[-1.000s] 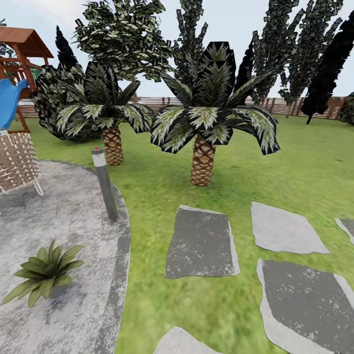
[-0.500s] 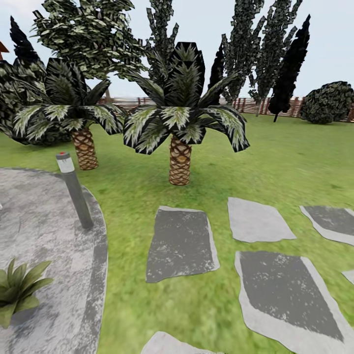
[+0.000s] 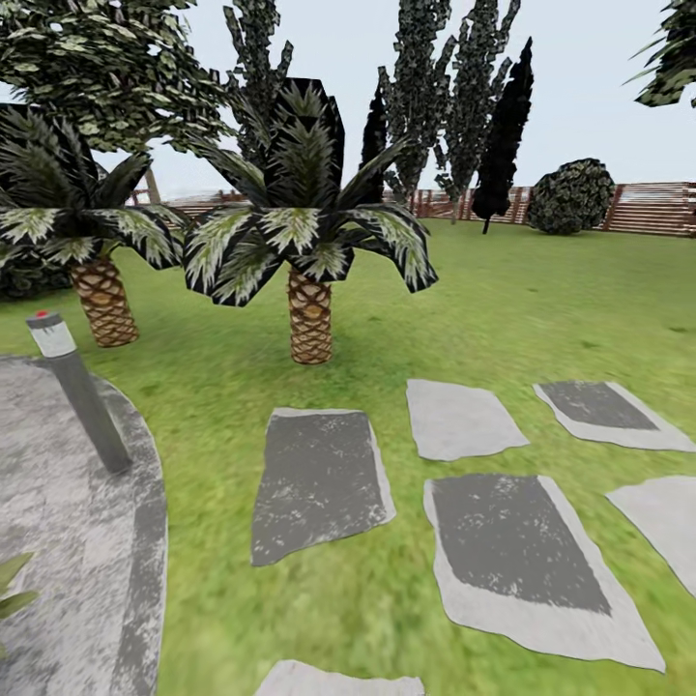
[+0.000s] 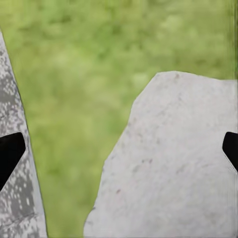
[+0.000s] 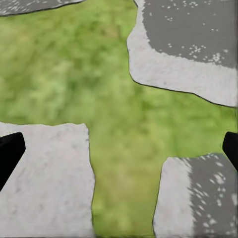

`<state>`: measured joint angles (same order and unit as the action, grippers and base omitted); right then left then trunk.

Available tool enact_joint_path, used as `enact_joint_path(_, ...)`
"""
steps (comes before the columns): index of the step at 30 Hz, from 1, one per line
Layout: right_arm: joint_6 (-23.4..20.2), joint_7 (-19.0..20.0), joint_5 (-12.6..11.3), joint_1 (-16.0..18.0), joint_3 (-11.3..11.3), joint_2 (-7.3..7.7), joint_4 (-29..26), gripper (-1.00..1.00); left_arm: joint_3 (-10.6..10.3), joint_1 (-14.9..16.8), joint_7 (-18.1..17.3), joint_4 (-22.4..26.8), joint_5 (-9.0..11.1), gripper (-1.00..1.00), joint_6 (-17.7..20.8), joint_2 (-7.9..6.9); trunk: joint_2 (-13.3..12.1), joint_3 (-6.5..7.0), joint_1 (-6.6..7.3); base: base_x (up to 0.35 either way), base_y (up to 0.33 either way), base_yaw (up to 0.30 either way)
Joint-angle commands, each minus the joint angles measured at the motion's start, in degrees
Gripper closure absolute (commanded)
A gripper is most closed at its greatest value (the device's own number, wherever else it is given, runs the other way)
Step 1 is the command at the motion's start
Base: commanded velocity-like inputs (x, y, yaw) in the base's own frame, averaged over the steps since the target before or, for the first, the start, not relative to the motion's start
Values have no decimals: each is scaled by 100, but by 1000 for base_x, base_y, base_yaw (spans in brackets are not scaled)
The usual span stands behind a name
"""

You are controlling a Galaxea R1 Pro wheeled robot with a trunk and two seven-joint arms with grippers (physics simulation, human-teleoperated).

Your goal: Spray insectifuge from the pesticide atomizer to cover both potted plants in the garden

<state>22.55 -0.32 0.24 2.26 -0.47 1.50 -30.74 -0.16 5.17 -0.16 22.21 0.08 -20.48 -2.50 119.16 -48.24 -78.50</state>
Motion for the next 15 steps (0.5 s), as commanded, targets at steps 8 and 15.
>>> enact_joint_path(8,12,-3,3,2,-9,-1,7,-100,4,1,-2,1,-6,-100,-17,-4,2,-5,1,0,0,-300)
enact_joint_path(15,12,-3,3,2,-14,-1,7,-100,-5,1,-2,-4,-1,-100,-10,3,2,-5,1,0,0,-300)
